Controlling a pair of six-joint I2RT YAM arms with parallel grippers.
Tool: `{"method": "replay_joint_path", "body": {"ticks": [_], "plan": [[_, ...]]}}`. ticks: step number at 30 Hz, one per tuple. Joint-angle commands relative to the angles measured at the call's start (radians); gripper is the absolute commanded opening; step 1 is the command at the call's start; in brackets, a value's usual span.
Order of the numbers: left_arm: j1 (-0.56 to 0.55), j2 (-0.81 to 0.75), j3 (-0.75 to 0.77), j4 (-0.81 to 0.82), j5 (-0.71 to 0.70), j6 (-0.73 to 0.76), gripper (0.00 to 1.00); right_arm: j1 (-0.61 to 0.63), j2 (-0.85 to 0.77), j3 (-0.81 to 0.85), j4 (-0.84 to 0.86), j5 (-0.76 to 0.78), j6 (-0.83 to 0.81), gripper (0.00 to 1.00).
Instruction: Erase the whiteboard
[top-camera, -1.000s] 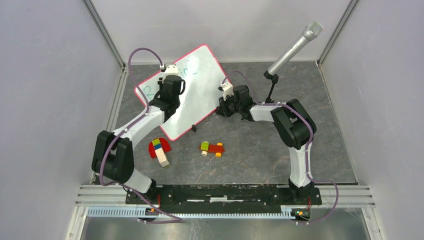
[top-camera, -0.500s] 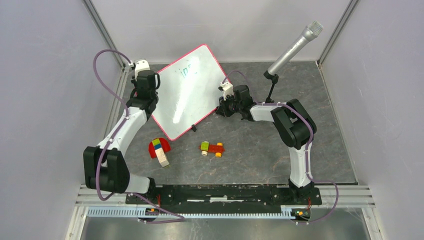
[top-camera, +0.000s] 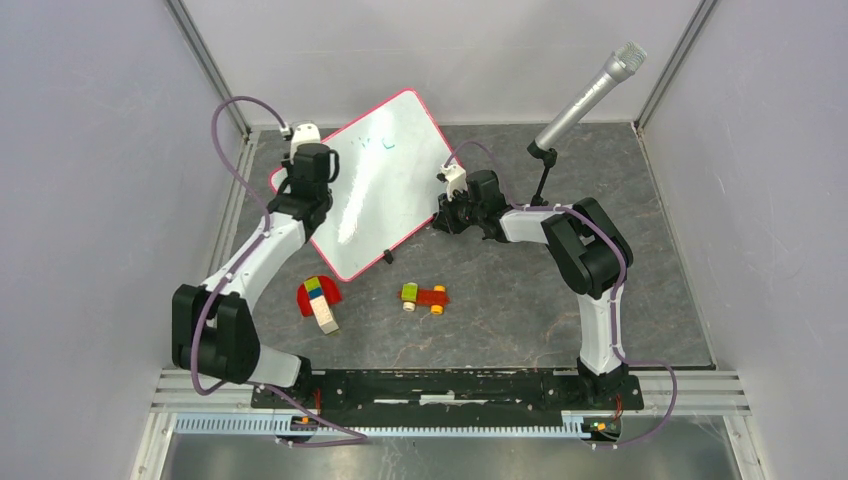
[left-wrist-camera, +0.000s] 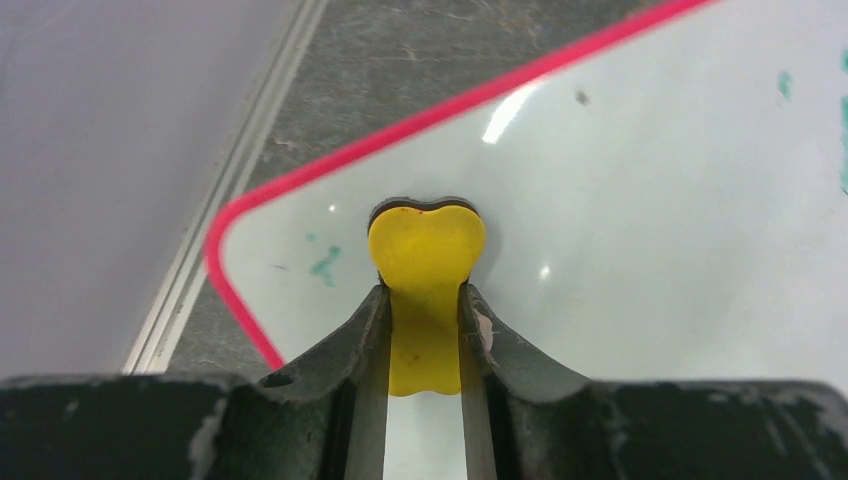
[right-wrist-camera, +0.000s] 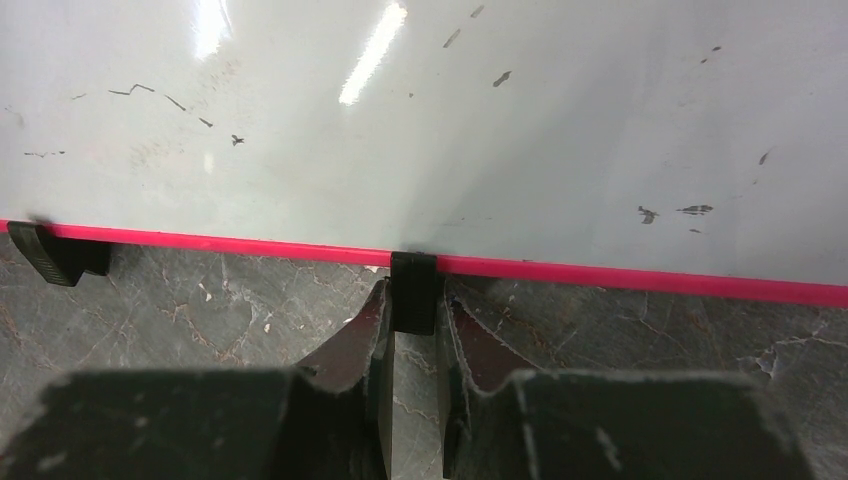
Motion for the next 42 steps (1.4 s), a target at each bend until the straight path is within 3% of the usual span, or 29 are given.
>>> {"method": "replay_joint_path", "body": {"ticks": [1,6,11,19,27,35,42], "plan": [[-0.056,0.035,-0.004,-0.042,0.019,-0.059,0.21,-0.004,0.024,-0.002,-0.029,-0.032,0.010,0.00],[-0.047,0.017,-0.005,-0.069,-0.030,-0.052,0.20,-0.004,0.027,0.003,-0.029,-0.034,0.012,0.00],[0.060,-0.042,-0.021,-0.063,0.006,-0.038,0.20,-0.004,0.024,0.001,-0.029,-0.035,0.012,0.00],[0.150,-0.015,0.098,-0.099,0.050,-0.019,0.21,-0.004,0.020,-0.004,-0.030,-0.033,0.009,0.00],[0.137,-0.006,0.062,-0.101,0.128,-0.046,0.21,-0.004,0.018,-0.005,-0.030,-0.031,0.008,0.00],[-0.014,0.062,0.039,-0.109,0.146,-0.043,0.20,-0.004,0.026,-0.002,-0.029,-0.032,0.010,0.00],[0.020,0.072,0.068,-0.125,0.139,-0.081,0.20,-0.004,0.025,-0.003,-0.030,-0.029,0.009,0.00]]}}
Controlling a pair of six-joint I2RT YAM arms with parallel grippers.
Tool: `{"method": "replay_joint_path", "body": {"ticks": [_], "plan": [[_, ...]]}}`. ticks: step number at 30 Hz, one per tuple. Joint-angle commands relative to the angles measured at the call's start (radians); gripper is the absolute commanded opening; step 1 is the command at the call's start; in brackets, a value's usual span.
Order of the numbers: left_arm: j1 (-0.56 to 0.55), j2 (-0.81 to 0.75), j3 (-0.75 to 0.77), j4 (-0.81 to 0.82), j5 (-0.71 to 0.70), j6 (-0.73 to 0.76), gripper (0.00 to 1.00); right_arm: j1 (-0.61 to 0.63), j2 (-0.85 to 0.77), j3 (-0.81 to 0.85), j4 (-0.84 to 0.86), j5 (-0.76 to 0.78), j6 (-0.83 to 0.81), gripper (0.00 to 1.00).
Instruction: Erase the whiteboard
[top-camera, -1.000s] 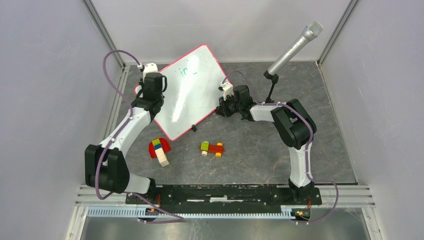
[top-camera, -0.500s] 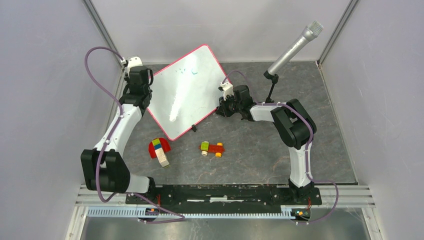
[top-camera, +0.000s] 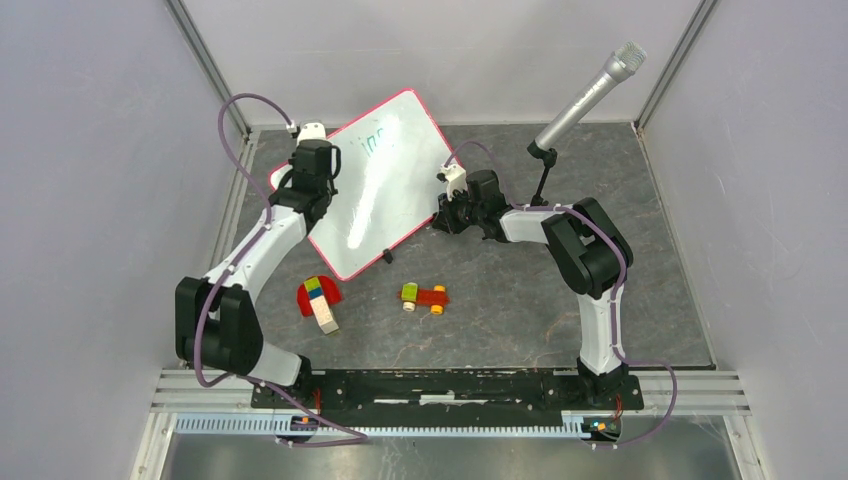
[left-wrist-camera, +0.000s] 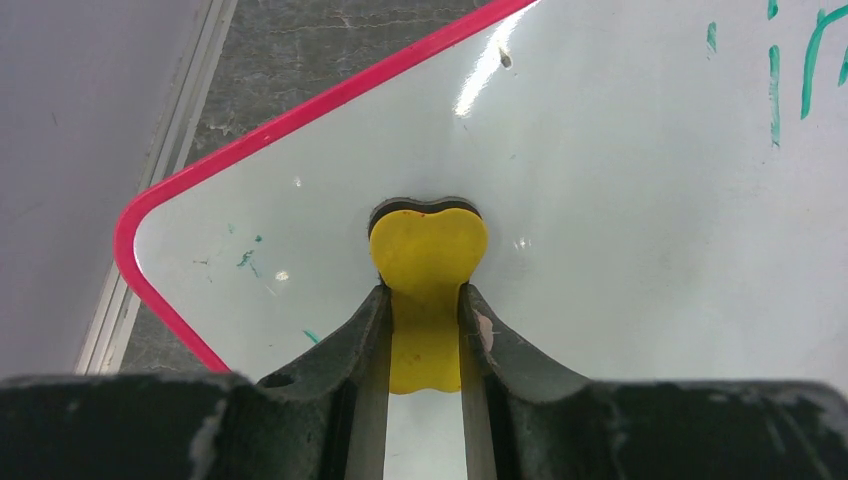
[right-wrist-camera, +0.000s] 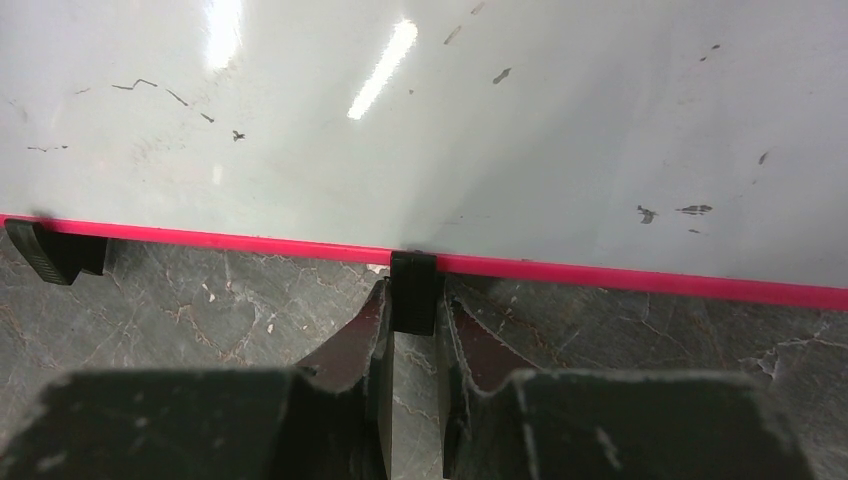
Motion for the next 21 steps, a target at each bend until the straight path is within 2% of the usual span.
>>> {"method": "replay_joint_path", "body": {"ticks": [1,9,13,18,21], "plan": [[0.049,0.005,0.016,-0.042,-0.001,-0.058,0.20,-0.004,0.026,-0.001,-0.032,-0.028,0.009,0.00],[0.162,-0.083,0.022,-0.138,-0.017,-0.023,0.20,-0.004,0.029,0.006,-0.030,-0.035,0.012,0.00],[0.200,-0.095,0.040,-0.169,0.023,-0.026,0.20,-0.004,0.027,0.003,-0.031,-0.034,0.012,0.00],[0.198,-0.086,0.042,-0.178,0.096,-0.050,0.21,-0.004,0.022,0.000,-0.031,-0.032,0.010,0.00],[0.141,-0.036,0.083,-0.205,0.123,-0.044,0.21,-0.004,0.023,0.000,-0.030,-0.033,0.010,0.00]]}}
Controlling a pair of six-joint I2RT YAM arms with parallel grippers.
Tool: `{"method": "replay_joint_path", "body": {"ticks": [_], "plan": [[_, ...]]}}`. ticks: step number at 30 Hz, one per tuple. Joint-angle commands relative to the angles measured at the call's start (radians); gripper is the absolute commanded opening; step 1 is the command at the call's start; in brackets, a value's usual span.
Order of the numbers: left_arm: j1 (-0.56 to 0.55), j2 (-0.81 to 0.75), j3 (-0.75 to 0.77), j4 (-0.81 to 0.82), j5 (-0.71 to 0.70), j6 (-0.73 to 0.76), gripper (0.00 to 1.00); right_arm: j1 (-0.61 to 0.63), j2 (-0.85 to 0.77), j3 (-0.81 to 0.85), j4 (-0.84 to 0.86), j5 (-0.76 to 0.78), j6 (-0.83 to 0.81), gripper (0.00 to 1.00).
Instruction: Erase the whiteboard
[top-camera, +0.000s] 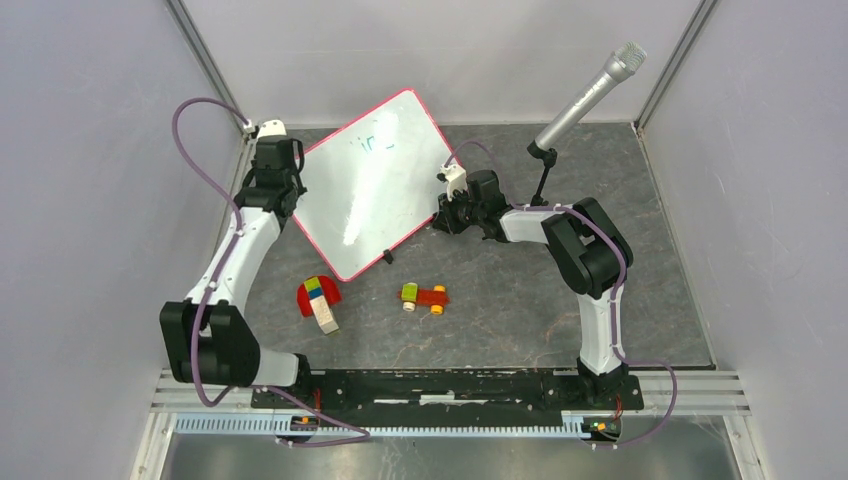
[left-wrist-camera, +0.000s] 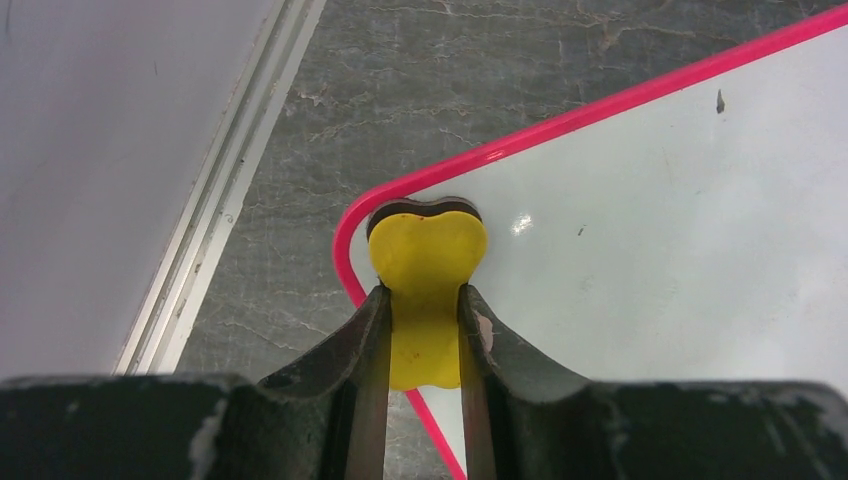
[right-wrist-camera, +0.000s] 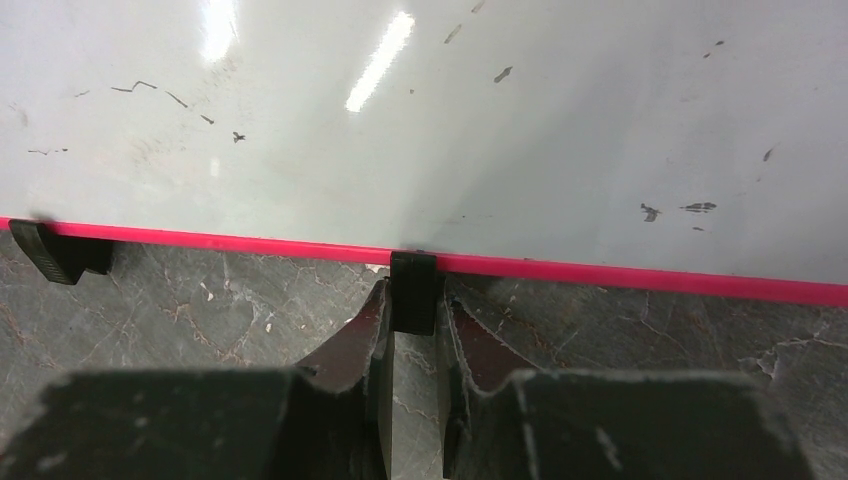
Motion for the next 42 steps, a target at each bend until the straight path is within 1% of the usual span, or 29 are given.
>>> {"method": "replay_joint_path", "body": {"ticks": [1,3,5,9,11,18,21,23,25,27,28,31,36,39,42], "plan": [[-0.055,0.075,0.075,-0.092,0.037,-0.026,0.21,-0.003,0.025,0.001,-0.031,-0.030,0.009,0.00],[-0.080,0.101,0.091,-0.095,0.054,-0.036,0.21,-0.002,0.030,0.005,-0.030,-0.030,0.011,0.00],[-0.081,0.111,0.087,-0.079,0.080,-0.058,0.21,-0.003,0.032,0.006,-0.032,-0.029,0.010,0.00],[-0.079,0.111,0.093,-0.080,0.071,-0.060,0.21,-0.004,0.033,0.008,-0.033,-0.029,0.010,0.00],[-0.063,0.095,0.092,-0.086,0.066,-0.054,0.21,-0.004,0.033,0.009,-0.034,-0.028,0.009,0.00],[0.051,0.003,0.056,-0.099,0.061,-0.018,0.21,-0.004,0.029,0.007,-0.031,-0.030,0.011,0.00],[0.057,-0.022,0.038,-0.102,0.028,0.005,0.21,-0.004,0.031,0.008,-0.032,-0.035,0.012,0.00],[0.054,-0.033,0.016,-0.100,0.040,-0.003,0.21,-0.005,0.031,0.008,-0.032,-0.037,0.013,0.00],[0.021,-0.034,-0.016,-0.088,0.030,-0.009,0.21,-0.004,0.031,0.008,-0.030,-0.037,0.014,0.00],[-0.048,-0.028,-0.050,-0.065,-0.030,-0.004,0.21,-0.004,0.034,0.009,-0.030,-0.038,0.015,0.00],[-0.072,-0.020,-0.059,-0.057,-0.034,-0.010,0.21,-0.004,0.035,0.009,-0.030,-0.038,0.015,0.00],[-0.112,0.014,-0.069,-0.041,-0.022,-0.065,0.21,-0.004,0.034,0.010,-0.029,-0.038,0.017,0.00],[-0.212,0.095,-0.058,-0.017,-0.054,-0.096,0.20,-0.004,0.037,0.011,-0.030,-0.038,0.016,0.00],[-0.210,0.104,-0.051,-0.016,-0.078,-0.115,0.20,-0.004,0.036,0.010,-0.030,-0.039,0.016,0.00],[-0.172,0.069,-0.064,-0.013,-0.078,-0.123,0.19,-0.004,0.031,0.006,-0.029,-0.036,0.015,0.00]]}}
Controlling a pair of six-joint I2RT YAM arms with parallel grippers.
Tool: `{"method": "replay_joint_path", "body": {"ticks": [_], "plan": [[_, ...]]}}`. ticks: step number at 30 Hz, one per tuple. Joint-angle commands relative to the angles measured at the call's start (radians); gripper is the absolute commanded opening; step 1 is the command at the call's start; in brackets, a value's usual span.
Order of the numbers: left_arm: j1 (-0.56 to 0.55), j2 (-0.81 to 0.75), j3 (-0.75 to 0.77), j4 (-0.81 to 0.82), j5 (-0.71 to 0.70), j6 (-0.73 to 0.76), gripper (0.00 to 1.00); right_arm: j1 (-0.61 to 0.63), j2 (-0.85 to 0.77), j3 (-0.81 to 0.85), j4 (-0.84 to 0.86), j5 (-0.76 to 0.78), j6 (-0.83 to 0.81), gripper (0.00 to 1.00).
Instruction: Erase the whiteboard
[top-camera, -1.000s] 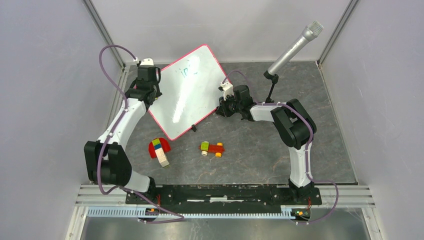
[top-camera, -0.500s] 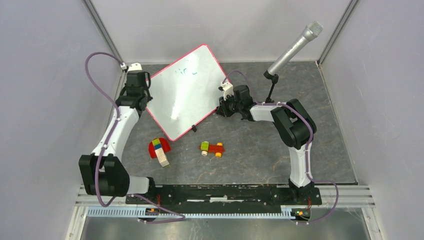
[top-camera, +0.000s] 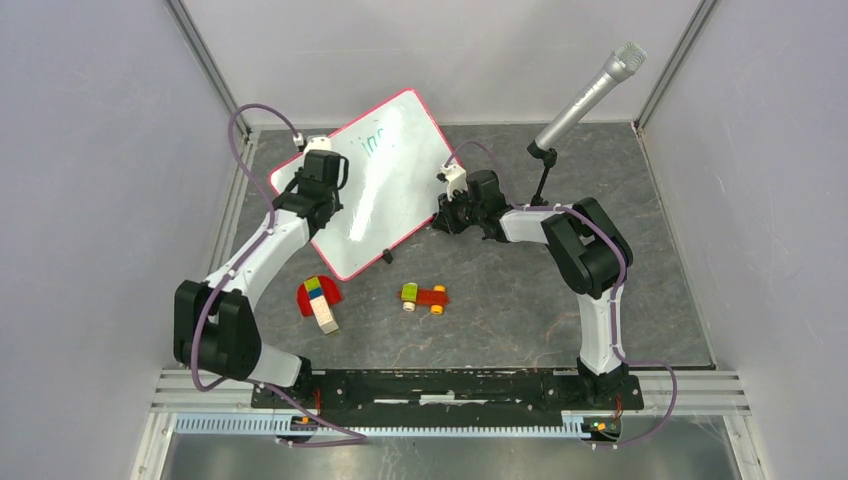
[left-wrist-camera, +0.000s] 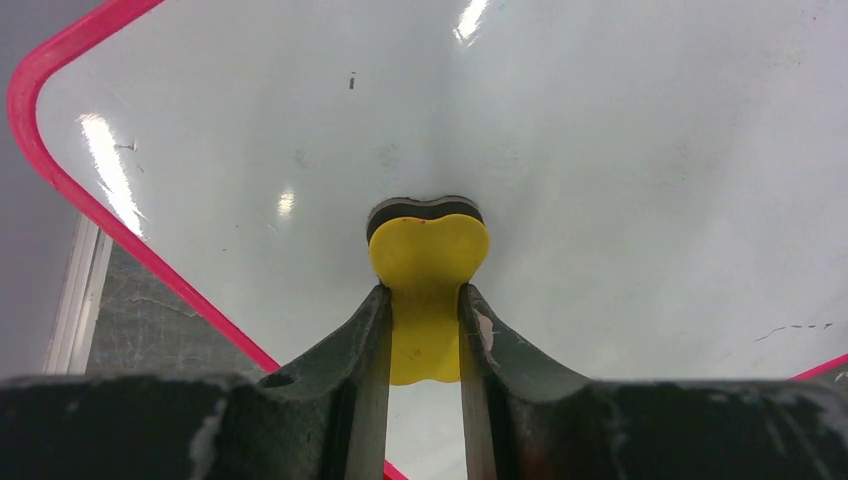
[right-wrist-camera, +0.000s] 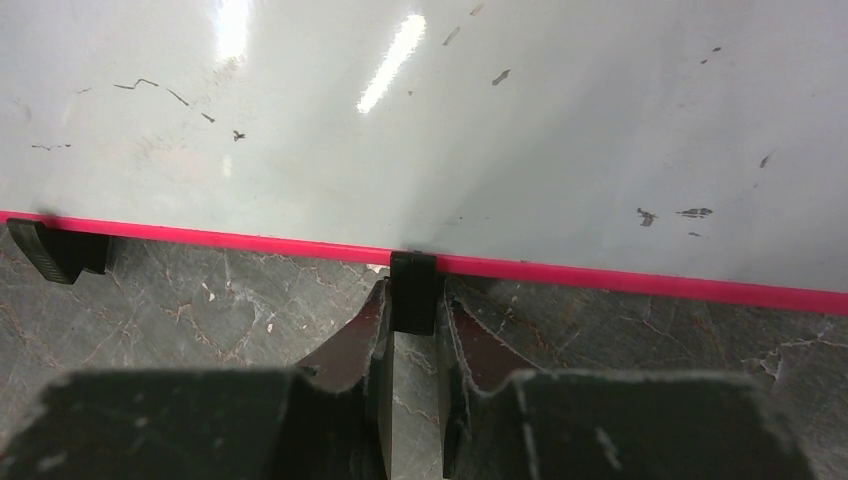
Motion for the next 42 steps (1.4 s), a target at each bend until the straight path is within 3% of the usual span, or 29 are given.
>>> {"method": "replay_joint_path", "body": {"ticks": [1,5,9,18,23,28,33,42], "plan": [[0.067,-0.024,-0.025,0.010,0.002,-0.073,0.19,-0.003,0.028,0.006,-0.029,-0.034,0.013,0.00],[0.098,-0.109,-0.074,0.073,-0.024,-0.035,0.19,-0.004,0.030,0.005,-0.028,-0.036,0.014,0.00],[0.056,-0.093,-0.049,0.141,-0.019,-0.015,0.19,-0.003,0.031,0.006,-0.026,-0.031,0.014,0.00],[-0.059,0.276,0.276,0.180,-0.122,-0.015,0.19,-0.003,0.024,0.003,-0.033,-0.016,0.006,0.00],[-0.115,0.484,0.472,0.169,-0.091,-0.020,0.18,-0.003,0.023,0.001,-0.036,-0.012,0.002,0.00],[-0.158,0.592,0.619,0.151,-0.096,-0.026,0.18,-0.003,0.028,0.000,-0.034,-0.015,0.004,0.00],[-0.150,0.598,0.660,0.136,-0.154,-0.003,0.18,-0.003,0.033,0.005,-0.031,-0.024,0.007,0.00],[-0.055,0.440,0.524,0.175,-0.199,0.043,0.17,-0.003,0.028,0.005,-0.032,-0.020,0.003,0.00]]}}
